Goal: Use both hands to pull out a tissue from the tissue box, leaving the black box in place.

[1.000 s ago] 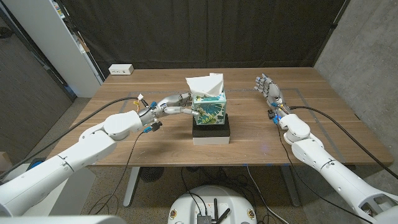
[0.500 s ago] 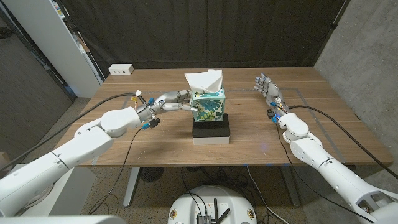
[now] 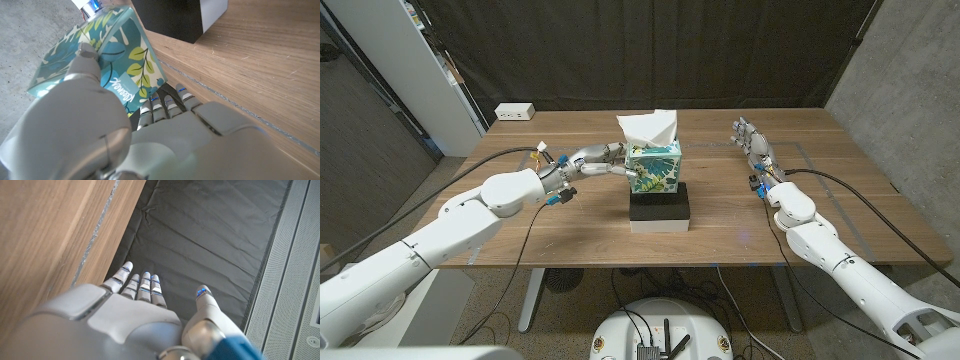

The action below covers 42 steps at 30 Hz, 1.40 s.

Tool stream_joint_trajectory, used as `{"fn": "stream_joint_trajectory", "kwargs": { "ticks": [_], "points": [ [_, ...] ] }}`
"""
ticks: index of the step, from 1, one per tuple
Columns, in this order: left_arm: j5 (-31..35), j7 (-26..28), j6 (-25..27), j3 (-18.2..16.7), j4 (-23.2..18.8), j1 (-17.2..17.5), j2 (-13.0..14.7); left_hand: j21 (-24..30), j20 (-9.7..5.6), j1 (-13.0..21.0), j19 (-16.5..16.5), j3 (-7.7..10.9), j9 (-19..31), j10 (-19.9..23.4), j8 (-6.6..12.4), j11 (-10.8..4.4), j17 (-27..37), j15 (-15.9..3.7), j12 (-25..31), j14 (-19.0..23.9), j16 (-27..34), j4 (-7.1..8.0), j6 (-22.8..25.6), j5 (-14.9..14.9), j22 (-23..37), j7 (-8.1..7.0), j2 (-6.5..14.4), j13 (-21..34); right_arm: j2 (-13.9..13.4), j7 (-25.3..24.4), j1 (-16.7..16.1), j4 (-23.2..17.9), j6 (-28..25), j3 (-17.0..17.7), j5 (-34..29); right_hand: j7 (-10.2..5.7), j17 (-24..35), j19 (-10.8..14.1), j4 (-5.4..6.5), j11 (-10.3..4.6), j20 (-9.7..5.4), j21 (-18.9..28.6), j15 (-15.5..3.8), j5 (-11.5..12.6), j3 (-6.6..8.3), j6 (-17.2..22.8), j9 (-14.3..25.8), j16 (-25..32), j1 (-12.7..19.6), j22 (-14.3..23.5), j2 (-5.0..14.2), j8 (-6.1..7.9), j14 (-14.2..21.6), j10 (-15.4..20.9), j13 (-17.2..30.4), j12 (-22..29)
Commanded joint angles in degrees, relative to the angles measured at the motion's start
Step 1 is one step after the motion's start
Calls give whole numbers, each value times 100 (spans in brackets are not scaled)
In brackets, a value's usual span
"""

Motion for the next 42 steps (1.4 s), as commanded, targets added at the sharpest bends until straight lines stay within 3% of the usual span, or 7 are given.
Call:
{"fn": "stream_joint_trajectory", "kwargs": {
  "ticks": [1,19,42],
  "points": [
    [-8,-107,31,73,108,-137,-52,6,-22,-4,-20,53,1357,-9,1097,27,-3,4,-14,-50,-17,16,-39,-31,7,-9,31,8,-119,-49,-245,-266,39,77,12,-3,14,0,45,-8,-67,-26,-37,26,3,-30,13,-24,-28,19,215,4,-36,-27,7,-2],
    [63,-337,97,294,267,-447,-196,4,-22,-28,-50,50,1478,-38,1193,36,-3,-1,-45,-90,-20,15,-109,-34,7,-12,35,8,-482,-572,-1299,-1242,109,466,-104,16,-19,50,29,-18,-24,-61,11,31,17,-42,11,-19,-5,17,211,39,8,-30,-2,29],
    [93,-225,71,286,246,-384,-203,5,-17,-53,-81,53,1636,-89,1335,78,-3,9,-78,-136,-21,10,-162,-36,7,-7,43,10,-538,-1071,-2157,-1904,216,784,-467,23,-39,89,49,6,-11,-117,43,28,11,-69,9,-20,-26,18,205,57,15,-31,-11,51]
  ]
}}
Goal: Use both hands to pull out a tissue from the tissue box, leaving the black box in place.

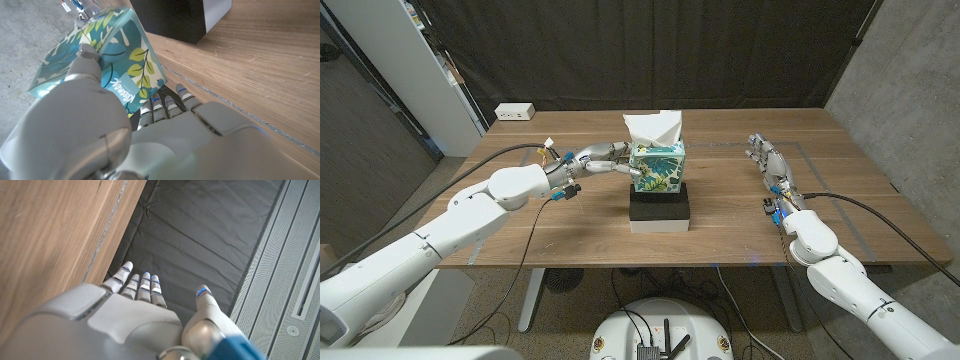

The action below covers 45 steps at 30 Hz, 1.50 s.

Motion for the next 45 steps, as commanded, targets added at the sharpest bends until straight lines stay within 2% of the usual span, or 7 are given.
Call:
{"fn": "stream_joint_trajectory", "kwargs": {
  "ticks": [1,10,16,28,45],
  "points": [
    [18,51,-13,4,-1,25,-9,6,11,-28,-50,38,1644,-28,1275,19,-2,5,-16,-73,2,-5,-39,-36,8,-4,24,10,-21,-286,-459,-362,25,183,-188,-3,14,48,49,27,-14,-20,33,28,12,-40,9,-21,-26,16,205,34,1,-12,17,25],
    [46,17,-26,49,73,-42,-59,8,15,-42,-58,37,1709,-39,1340,26,-2,10,-22,-88,3,-6,-49,-37,8,4,24,11,-15,-452,-804,-631,-61,319,-208,20,2,75,45,56,9,-36,62,29,17,-35,9,-19,-20,17,205,43,17,-3,15,35],
    [63,-27,-32,88,131,-108,-97,11,17,-49,-58,38,1747,-47,1377,31,-2,9,-26,-92,5,-6,-56,-38,8,2,26,11,-5,-683,-1108,-867,-16,451,-458,38,-1,82,47,65,14,-48,66,28,17,-35,9,-16,-22,17,204,46,27,-2,14,37],
    [97,-83,-68,140,209,-188,-149,11,14,-62,-69,39,1819,-62,1445,11,-2,2,-32,-101,8,-8,-78,-39,8,-6,28,12,163,-845,-1432,-1051,34,582,-570,58,-13,134,51,76,38,-72,105,28,21,-13,9,-3,-23,18,207,61,69,28,12,54],
    [287,-22,-4,188,184,-227,-118,7,11,-93,-98,32,1922,-148,1540,0,-1,-7,-59,-127,6,-8,-122,-42,8,-17,17,13,220,-843,-1507,-1239,-199,702,-539,122,-30,224,53,92,76,-100,134,28,33,18,9,8,-17,20,212,75,113,65,9,67]
  ]
}}
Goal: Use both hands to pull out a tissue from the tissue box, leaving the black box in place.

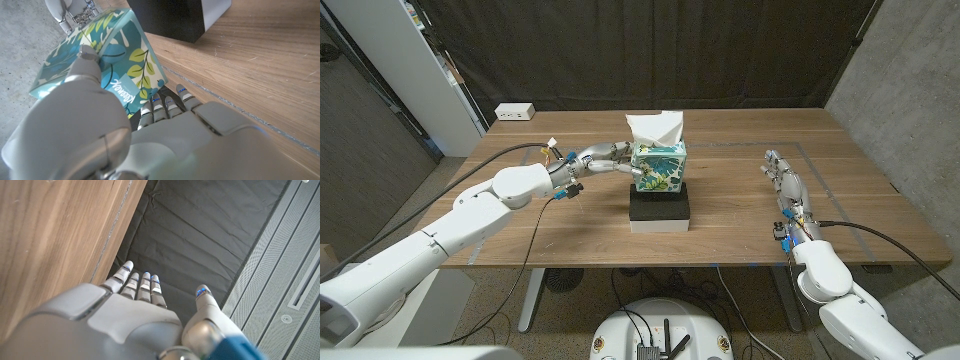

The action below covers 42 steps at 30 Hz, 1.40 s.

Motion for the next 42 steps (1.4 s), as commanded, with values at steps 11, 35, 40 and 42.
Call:
{"fn": "stream_joint_trajectory", "kwargs": {
  "ticks": [11,35,40,42],
  "points": [
    [300,93,151,96,-37,-102,13,6,9,-65,-50,33,1979,-47,1423,-5,-1,13,-18,-86,2,2,-14,-4,9,-29,1,13,-25,70,-145,-335,-199,241,91,62,-6,85,42,18,10,-47,31,28,14,20,10,2,-24,20,226,48,-22,33,6,20],
    [441,40,200,230,-30,-218,-82,10,8,-91,-66,42,2091,-73,1525,35,-1,44,-13,-127,2,-1,-69,-2,8,-4,16,14,-268,241,-622,-1420,-752,921,287,96,-12,77,77,41,21,-136,91,32,42,-108,10,-26,-27,20,257,11,-96,-70,3,-14],
    [452,46,253,254,-33,-238,-104,11,12,-94,-68,46,2113,-79,1549,38,-2,50,-12,-132,3,-3,-70,-1,8,-5,20,14,-295,348,-685,-1590,-879,1053,390,81,-12,77,88,37,9,-156,81,35,58,-117,9,-28,-21,20,278,14,-105,-81,3,-15],
    [474,72,264,254,-79,-228,-98,11,12,-94,-68,47,2121,-81,1558,40,-2,50,-13,-136,3,-4,-72,-1,8,-5,22,14,-353,419,-757,-1714,-938,1149,416,85,-11,73,93,37,13,-164,75,35,61,-128,9,-32,-23,20,281,12,-118,-85,3,-15]
  ]
}}
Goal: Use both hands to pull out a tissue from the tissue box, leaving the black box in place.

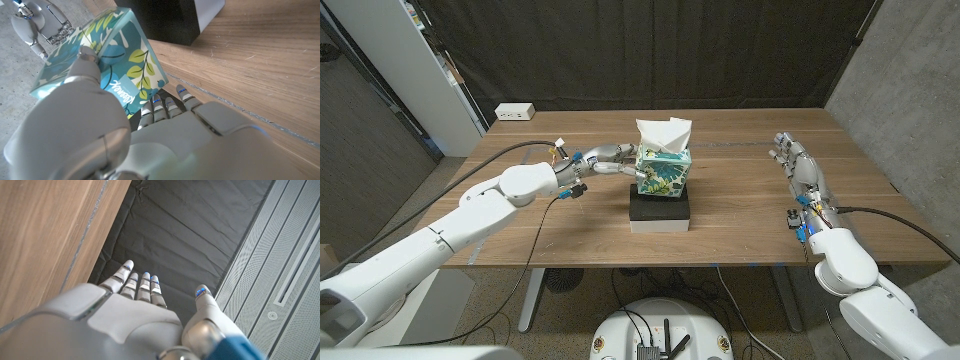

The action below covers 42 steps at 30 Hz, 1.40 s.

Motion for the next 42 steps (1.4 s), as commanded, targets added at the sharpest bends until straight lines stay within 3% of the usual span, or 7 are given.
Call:
{"fn": "stream_joint_trajectory", "kwargs": {
  "ticks": [1,22,37,42],
  "points": [
    [57,24,87,47,-64,-27,-30,12,24,-33,-18,56,2126,1,1384,18,-2,27,-12,-50,3,4,42,-1,21,-21,22,14,-124,191,-266,-577,-347,390,156,-17,15,17,48,-2,-10,-38,13,35,14,-41,20,-32,-23,8,282,10,-46,-43,1,-15],
    [90,-9,106,95,-88,-58,-50,16,28,-39,-18,71,2210,-10,1461,43,-3,43,-6,-60,7,-3,-4,1,20,-18,38,14,-50,359,-550,-1384,-1020,978,4,-15,28,12,112,9,-13,-108,11,35,22,-78,19,-32,-59,8,283,15,-78,-99,-1,-21],
    [99,-22,115,109,-81,-75,-61,18,26,-43,-20,82,2270,-13,1522,45,-4,35,0,-54,12,-9,-25,1,20,-22,44,14,53,533,-506,-1460,-1181,1090,-143,-3,37,11,157,24,-4,-150,24,36,18,-97,22,-29,-94,9,274,22,-93,-105,-2,-13],
    [110,-57,79,132,-30,-114,-90,18,30,-44,-21,85,2289,-12,1543,32,-4,36,3,-53,13,-11,-31,1,20,-24,45,14,-89,545,-492,-1577,-1506,1148,-368,-12,36,14,161,9,-3,-168,25,37,20,-105,23,-32,-93,9,265,24,-100,-126,-3,-18]
  ]
}}
